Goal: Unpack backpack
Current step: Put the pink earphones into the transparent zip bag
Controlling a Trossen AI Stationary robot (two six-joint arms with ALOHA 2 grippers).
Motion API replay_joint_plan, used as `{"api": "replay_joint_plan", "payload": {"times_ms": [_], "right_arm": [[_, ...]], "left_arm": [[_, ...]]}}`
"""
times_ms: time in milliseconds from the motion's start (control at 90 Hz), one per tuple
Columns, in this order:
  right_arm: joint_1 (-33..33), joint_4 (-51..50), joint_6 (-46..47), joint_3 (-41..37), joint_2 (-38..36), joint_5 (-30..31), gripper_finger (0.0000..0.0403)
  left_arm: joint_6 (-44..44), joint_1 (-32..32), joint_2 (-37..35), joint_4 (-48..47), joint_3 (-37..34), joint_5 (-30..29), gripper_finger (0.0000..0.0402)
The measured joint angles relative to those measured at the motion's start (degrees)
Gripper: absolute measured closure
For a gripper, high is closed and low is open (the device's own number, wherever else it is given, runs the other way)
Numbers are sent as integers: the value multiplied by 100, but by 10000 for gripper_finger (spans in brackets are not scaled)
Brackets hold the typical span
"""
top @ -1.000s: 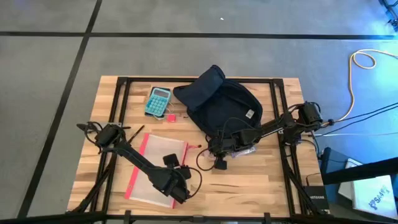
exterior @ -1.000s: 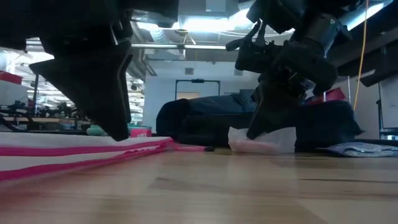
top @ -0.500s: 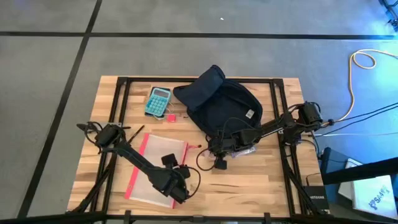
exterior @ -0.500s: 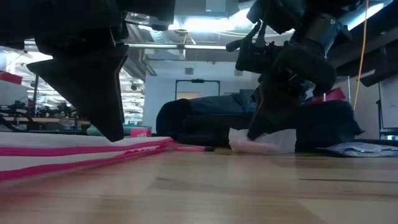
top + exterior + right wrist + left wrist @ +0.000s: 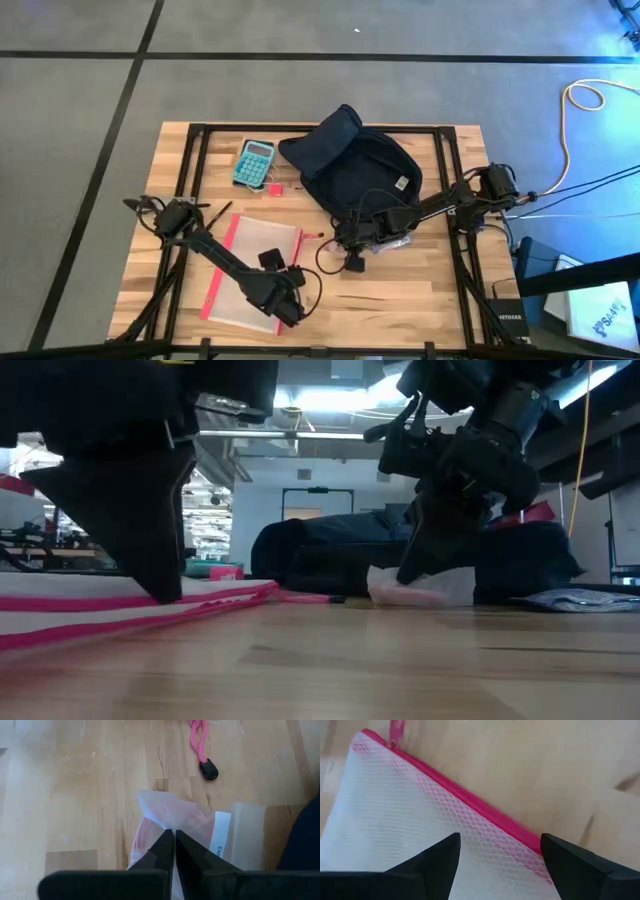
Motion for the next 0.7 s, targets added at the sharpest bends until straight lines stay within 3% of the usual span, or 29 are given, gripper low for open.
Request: {"api": "replay_joint_plan", "payload": {"times_ms": [700], "right_arm": [[0,-9,0,0,0,0,403]], "left_arm": [[-78,39,24,-104,0,493,141]]}}
